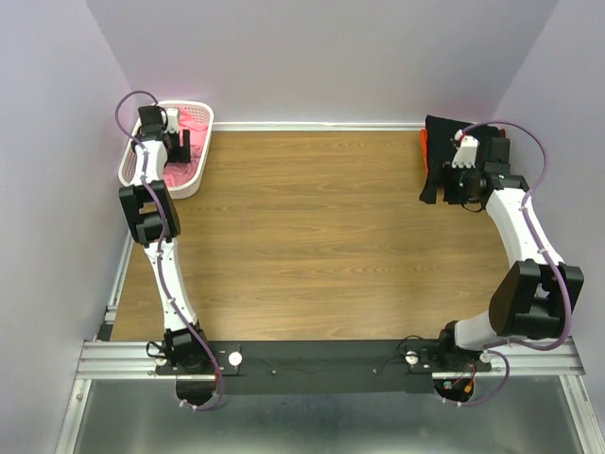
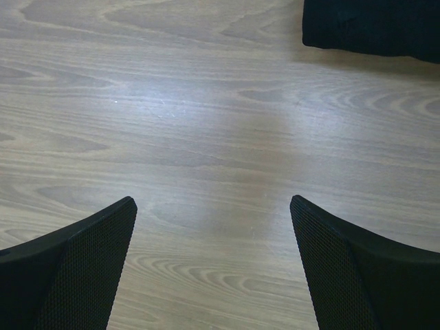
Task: Fold and stack the t-shirts
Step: Grab crumpled tshirt from bin with the left arm, then move the tshirt to the center of the board, then flatten out the tshirt
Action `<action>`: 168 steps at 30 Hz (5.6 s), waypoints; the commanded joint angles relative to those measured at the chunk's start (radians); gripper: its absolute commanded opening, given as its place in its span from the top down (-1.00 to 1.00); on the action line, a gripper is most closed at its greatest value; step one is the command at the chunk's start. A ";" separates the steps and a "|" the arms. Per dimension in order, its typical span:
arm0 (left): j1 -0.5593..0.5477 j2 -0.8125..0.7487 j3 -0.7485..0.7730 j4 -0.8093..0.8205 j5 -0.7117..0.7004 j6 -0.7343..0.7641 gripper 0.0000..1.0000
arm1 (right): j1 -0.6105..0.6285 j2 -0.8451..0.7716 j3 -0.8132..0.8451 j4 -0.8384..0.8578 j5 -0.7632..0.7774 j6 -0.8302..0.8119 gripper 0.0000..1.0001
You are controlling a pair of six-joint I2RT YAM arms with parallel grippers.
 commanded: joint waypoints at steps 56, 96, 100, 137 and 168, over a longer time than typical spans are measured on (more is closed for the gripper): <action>-0.294 -1.147 -1.009 0.083 0.643 0.366 -0.97 | 0.000 -0.024 0.026 -0.051 -0.194 -0.063 -1.00; -0.883 -0.847 -1.128 0.308 0.324 0.387 -0.60 | 0.144 0.459 0.040 0.049 0.044 -0.060 -0.21; -0.968 -0.755 -1.067 0.317 0.315 0.383 -0.58 | 0.144 0.459 0.038 0.049 0.033 -0.044 0.08; -0.460 -0.948 -1.287 0.126 0.516 0.403 1.00 | 0.650 0.356 0.297 0.097 -0.421 0.046 0.99; -0.882 -1.042 -1.415 0.130 0.211 0.573 -0.26 | 0.486 0.280 -0.052 0.049 -0.068 0.060 -0.11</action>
